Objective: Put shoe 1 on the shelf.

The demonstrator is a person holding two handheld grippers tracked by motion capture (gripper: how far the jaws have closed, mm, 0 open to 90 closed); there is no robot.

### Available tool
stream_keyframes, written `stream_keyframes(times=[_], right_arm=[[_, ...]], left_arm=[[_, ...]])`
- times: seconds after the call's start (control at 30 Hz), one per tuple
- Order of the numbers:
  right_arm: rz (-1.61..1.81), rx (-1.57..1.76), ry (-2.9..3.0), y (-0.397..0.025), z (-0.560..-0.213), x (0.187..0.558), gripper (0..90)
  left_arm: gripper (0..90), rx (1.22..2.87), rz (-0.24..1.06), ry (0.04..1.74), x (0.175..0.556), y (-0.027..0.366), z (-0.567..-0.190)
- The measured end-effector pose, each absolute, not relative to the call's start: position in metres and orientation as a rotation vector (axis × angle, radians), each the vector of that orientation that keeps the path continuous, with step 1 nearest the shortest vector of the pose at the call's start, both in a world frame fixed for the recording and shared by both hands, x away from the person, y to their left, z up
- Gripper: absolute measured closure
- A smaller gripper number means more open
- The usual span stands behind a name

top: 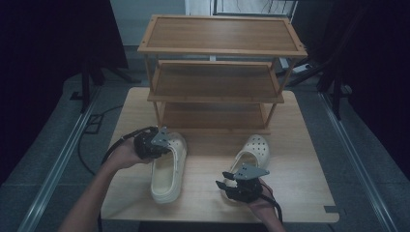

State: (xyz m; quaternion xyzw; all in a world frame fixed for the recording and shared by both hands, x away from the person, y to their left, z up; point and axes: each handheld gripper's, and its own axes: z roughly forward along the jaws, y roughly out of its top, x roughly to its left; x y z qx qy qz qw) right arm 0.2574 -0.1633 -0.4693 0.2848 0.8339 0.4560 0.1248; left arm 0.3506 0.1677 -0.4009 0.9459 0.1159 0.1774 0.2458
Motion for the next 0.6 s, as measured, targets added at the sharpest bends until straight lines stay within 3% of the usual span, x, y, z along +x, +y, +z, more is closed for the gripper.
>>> stream_keyframes(times=[0.27, 0.6], right_arm=[[1.340, 0.828, 2.424, -0.165, -0.467, 0.257, 57.9], [1.350, 0.830, 2.422, -0.166, -0.466, 0.256, 58.6]], left_arm=[[78.1, 2.566, 0.576, 0.314, 0.360, 0.158, -0.382], [78.2, 2.575, 0.602, 0.273, 0.376, 0.137, -0.374]])
